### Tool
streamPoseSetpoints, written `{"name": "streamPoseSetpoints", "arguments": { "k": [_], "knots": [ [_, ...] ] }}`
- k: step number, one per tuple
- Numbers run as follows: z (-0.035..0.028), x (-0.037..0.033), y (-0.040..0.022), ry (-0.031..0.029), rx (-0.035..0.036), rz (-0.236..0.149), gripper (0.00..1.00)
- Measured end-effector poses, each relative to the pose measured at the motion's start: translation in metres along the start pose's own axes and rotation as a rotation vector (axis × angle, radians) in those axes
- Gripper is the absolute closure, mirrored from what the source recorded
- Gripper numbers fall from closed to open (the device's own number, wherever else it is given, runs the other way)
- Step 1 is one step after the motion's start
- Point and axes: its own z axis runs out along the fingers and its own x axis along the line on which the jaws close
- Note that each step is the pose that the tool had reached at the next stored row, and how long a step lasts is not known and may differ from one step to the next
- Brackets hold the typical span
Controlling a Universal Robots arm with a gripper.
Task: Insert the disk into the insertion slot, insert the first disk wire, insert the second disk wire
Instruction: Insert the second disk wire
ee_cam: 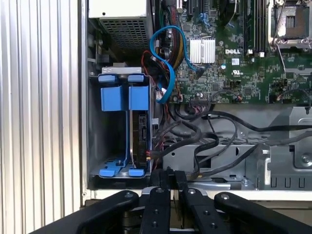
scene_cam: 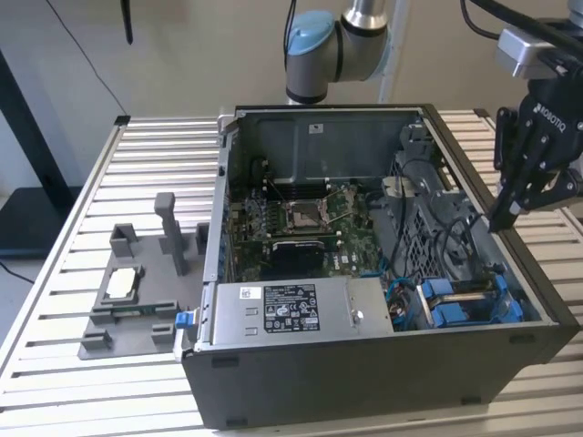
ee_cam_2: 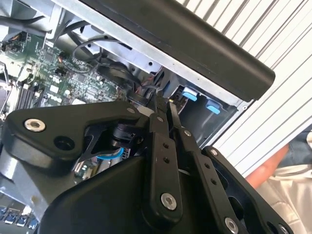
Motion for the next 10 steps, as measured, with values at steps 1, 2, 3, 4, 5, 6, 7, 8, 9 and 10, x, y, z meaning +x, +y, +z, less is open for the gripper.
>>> {"name": "streamPoseSetpoints", "arguments": {
  "k": [1,2,3,4,5,6,7,8,9,10],
  "knots": [
    [-0.0003,0.0000,0.0014,-0.0003,-0.0001,0.000,0.84],
    [-0.0005,0.0000,0.0031,-0.0002,-0.0001,0.000,0.84],
    [-0.0008,0.0001,0.0049,-0.0001,0.0000,0.000,0.84],
    [-0.0009,0.0001,0.0068,-0.0001,-0.0001,0.000,0.84],
    [-0.0010,0.0002,0.0088,-0.0001,0.0000,0.000,0.84],
    [-0.0011,0.0002,0.0105,-0.0001,0.0000,0.000,0.84],
    [-0.0012,0.0002,0.0123,-0.0001,0.0000,0.000,0.84],
    [-0.0012,0.0002,0.0142,-0.0001,-0.0001,0.000,0.84],
    [-0.0012,0.0000,0.0162,-0.0001,-0.0001,0.000,0.84],
    [-0.0012,-0.0002,0.0182,-0.0001,0.0000,0.000,0.84]
  ]
}}
